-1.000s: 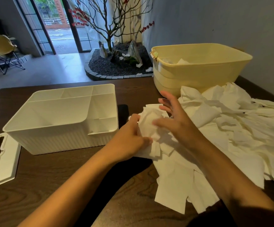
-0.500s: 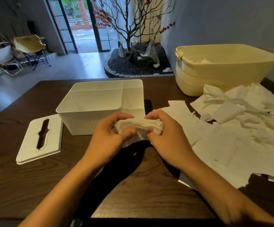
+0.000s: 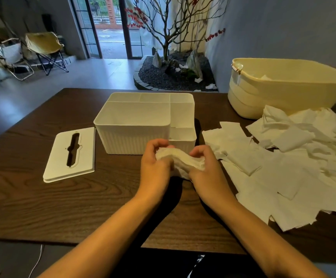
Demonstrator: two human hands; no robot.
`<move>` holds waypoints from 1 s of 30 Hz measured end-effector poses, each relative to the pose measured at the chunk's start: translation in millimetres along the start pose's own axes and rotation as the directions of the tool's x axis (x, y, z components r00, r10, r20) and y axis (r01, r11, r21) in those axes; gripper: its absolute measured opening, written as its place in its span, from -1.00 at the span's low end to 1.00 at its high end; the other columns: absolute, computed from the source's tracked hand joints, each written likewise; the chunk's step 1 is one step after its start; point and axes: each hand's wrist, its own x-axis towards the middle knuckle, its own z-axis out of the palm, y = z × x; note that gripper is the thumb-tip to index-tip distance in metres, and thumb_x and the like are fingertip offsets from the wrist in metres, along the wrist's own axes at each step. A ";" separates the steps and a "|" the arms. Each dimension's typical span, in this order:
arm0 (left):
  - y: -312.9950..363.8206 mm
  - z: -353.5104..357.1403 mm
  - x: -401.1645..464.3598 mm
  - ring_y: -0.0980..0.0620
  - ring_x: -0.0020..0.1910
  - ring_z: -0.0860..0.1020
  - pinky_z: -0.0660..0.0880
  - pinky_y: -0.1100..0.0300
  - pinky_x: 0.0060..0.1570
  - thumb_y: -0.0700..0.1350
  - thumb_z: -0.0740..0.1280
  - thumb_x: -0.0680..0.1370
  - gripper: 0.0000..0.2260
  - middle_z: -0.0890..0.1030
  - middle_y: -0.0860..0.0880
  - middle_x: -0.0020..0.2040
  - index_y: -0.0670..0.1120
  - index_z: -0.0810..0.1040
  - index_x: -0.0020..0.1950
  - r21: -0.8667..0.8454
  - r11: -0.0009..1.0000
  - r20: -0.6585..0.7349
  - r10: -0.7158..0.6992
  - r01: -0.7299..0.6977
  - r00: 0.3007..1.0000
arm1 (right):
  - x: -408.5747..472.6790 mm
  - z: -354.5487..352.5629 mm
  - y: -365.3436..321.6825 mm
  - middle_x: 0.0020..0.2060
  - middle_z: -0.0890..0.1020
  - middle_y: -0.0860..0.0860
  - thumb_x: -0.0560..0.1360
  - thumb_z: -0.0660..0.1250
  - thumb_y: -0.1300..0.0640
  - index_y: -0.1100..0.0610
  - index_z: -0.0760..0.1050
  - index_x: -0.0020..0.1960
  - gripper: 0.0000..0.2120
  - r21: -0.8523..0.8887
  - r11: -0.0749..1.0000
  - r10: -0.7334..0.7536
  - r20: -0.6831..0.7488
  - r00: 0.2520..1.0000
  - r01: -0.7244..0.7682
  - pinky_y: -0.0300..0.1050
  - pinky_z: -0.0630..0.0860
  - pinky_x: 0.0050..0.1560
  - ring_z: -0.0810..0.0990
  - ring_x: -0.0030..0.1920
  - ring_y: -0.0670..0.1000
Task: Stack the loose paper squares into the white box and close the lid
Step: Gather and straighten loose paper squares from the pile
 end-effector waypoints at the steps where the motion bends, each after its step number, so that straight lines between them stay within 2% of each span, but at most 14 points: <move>1: -1.5 -1.9 0.8 -0.01 -0.16 0.59 0.56 0.10 -0.18 -0.52 0.17 0.41 -0.58 0.61 -0.12 -0.05 -0.09 0.51 0.09 -0.001 1.000 0.001 -0.007 0.007 1.000 | 1.5 -0.3 0.9 -0.08 0.54 -0.06 0.54 0.35 0.30 -0.03 0.41 0.06 -0.74 -0.027 1.000 -0.010 0.000 1.000 0.010 -0.45 0.42 -0.32 0.53 -0.12 -0.14; 5: -1.4 -9.1 1.1 0.00 -0.14 0.59 0.60 0.03 -0.13 -0.44 0.19 0.45 -0.67 0.62 -0.13 -0.08 -0.08 0.54 0.04 0.105 0.994 0.081 -0.033 0.024 0.996 | 9.9 -2.9 0.9 -0.22 0.52 -0.03 0.53 0.33 0.28 0.01 0.42 -0.05 -0.81 -0.137 0.990 0.024 0.051 0.998 -0.017 -0.39 0.36 -0.42 0.47 -0.26 -0.09; 7: 1.5 -15.9 4.5 0.04 -0.18 0.57 0.54 0.16 -0.23 -0.39 0.25 0.48 -0.76 0.62 -0.07 -0.15 -0.08 0.57 -0.04 0.179 0.984 0.097 -0.032 0.014 0.995 | 13.9 -5.5 -2.0 -0.24 0.51 0.00 0.49 0.30 0.34 0.04 0.43 -0.07 -0.79 -0.140 0.989 0.054 0.057 0.997 -0.046 -0.33 0.34 -0.39 0.46 -0.27 -0.05; 11: 17.5 -36.3 11.2 0.07 -0.24 0.57 0.45 0.26 -0.26 -0.34 0.35 0.43 -0.82 0.63 0.02 -0.26 -0.06 0.61 -0.12 0.264 0.963 0.155 -0.092 0.049 0.984 | 18.5 -11.4 -19.6 -0.18 0.65 0.12 0.45 0.34 0.42 0.14 0.54 -0.05 -0.79 -0.003 0.999 0.045 -0.012 0.999 -0.045 -0.02 0.59 -0.19 0.63 -0.15 0.10; 14: 40.8 -55.2 17.2 0.13 -0.15 0.63 0.50 0.29 -0.12 -0.31 0.41 0.45 -0.76 0.70 0.08 -0.14 0.02 0.67 -0.02 0.378 0.926 0.263 -0.120 0.013 0.957 | 22.3 -11.1 -40.8 -0.14 0.72 0.07 0.43 0.39 0.43 0.13 0.60 0.02 -0.74 0.194 0.980 0.057 -0.040 0.998 -0.048 -0.07 0.66 -0.10 0.70 -0.10 0.06; 17: 67.2 -72.3 26.0 0.02 -0.01 0.67 0.60 0.07 0.06 -0.20 0.48 0.47 -0.82 0.72 0.03 -0.06 0.02 0.70 0.03 0.348 0.938 0.285 -0.095 -0.010 0.954 | 32.6 -5.1 -65.3 -0.18 0.73 0.07 0.45 0.38 0.42 0.19 0.62 0.02 -0.77 0.404 0.911 0.083 0.003 0.997 -0.077 -0.12 0.65 -0.15 0.71 -0.17 0.03; 19: 81.5 -82.0 34.6 -0.08 -0.02 0.68 0.62 0.08 -0.02 -0.21 0.49 0.47 -0.84 0.72 -0.06 -0.05 -0.05 0.71 0.02 0.283 0.959 0.292 -0.080 -0.006 0.953 | 43.4 1.4 -81.1 -0.19 0.73 0.09 0.51 0.36 0.36 0.18 0.67 -0.14 -0.84 0.457 0.881 0.095 0.086 0.992 -0.124 -0.15 0.67 -0.16 0.72 -0.17 0.01; 20: 87.3 -85.1 38.8 -0.09 -0.03 0.68 0.61 0.13 -0.07 -0.23 0.49 0.46 -0.83 0.72 -0.08 -0.04 -0.07 0.71 0.03 0.253 0.967 0.298 -0.069 -0.009 0.952 | 48.6 4.4 -88.7 -0.20 0.74 0.10 0.54 0.35 0.33 0.19 0.66 -0.20 -0.81 0.459 0.874 0.120 0.117 0.986 -0.161 -0.15 0.67 -0.19 0.72 -0.18 0.01; 21: 93.2 -88.7 44.5 -0.08 -0.03 0.68 0.60 0.17 -0.09 -0.25 0.49 0.46 -0.81 0.72 -0.08 -0.03 -0.08 0.71 0.05 0.237 0.971 0.300 -0.053 -0.020 0.952 | 55.2 8.2 -95.7 -0.19 0.74 0.11 0.55 0.34 0.31 0.19 0.65 -0.19 -0.82 0.453 0.871 0.139 0.141 0.980 -0.189 -0.14 0.67 -0.21 0.73 -0.19 0.01; 23: 103.6 -94.3 55.7 -0.05 -0.03 0.69 0.58 0.20 -0.12 -0.23 0.48 0.47 -0.82 0.72 -0.07 -0.03 -0.08 0.71 0.06 0.228 0.972 0.312 -0.015 -0.060 0.950 | 70.3 17.4 -109.2 -0.11 0.74 0.15 0.58 0.32 0.28 0.23 0.63 0.02 -0.89 0.408 0.893 0.141 0.144 0.979 -0.189 -0.02 0.69 -0.09 0.73 -0.12 0.06; 25: 110.7 -100.5 71.0 0.04 -0.07 0.67 0.56 0.23 -0.15 -0.16 0.41 0.54 -0.89 0.73 -0.03 -0.06 -0.06 0.72 0.01 0.214 0.969 0.284 0.060 -0.124 0.957 | 89.4 25.7 -118.9 -0.02 0.73 0.13 0.58 0.32 0.25 0.18 0.62 0.11 -0.85 0.365 0.916 0.129 0.121 0.984 -0.165 0.13 0.62 0.14 0.71 0.02 0.11; 26: 110.2 -103.2 80.2 0.09 -0.08 0.65 0.56 0.23 -0.13 -0.13 0.38 0.57 -0.88 0.73 0.01 -0.08 -0.05 0.72 0.00 0.224 0.960 0.221 0.120 -0.171 0.968 | 96.8 27.7 -123.2 0.00 0.73 0.11 0.59 0.32 0.24 0.14 0.62 0.12 -0.85 0.362 0.918 0.133 0.109 0.985 -0.164 0.14 0.59 0.19 0.70 0.06 0.11; 28: 102.2 -112.8 109.4 0.13 0.00 0.62 0.58 0.12 0.06 -0.07 0.36 0.60 -0.86 0.71 0.04 0.00 -0.02 0.70 0.08 0.369 0.895 0.048 0.250 -0.249 0.967 | 113.5 30.9 -130.4 0.01 0.73 0.11 0.60 0.31 0.24 0.12 0.61 0.13 -0.84 0.365 0.914 0.146 0.112 0.983 -0.178 0.09 0.63 0.12 0.72 0.00 0.08; 30: 94.4 -120.7 133.6 0.07 0.25 0.55 0.48 0.05 0.28 -0.01 0.38 0.59 -0.71 0.59 0.02 0.29 0.04 0.56 0.32 0.514 0.836 -0.003 0.225 -0.191 0.974 | 126.6 34.7 -135.7 -0.01 0.73 0.11 0.61 0.28 0.25 0.14 0.60 0.12 -0.84 0.366 0.908 0.163 0.136 0.977 -0.203 0.03 0.68 -0.03 0.73 -0.13 0.04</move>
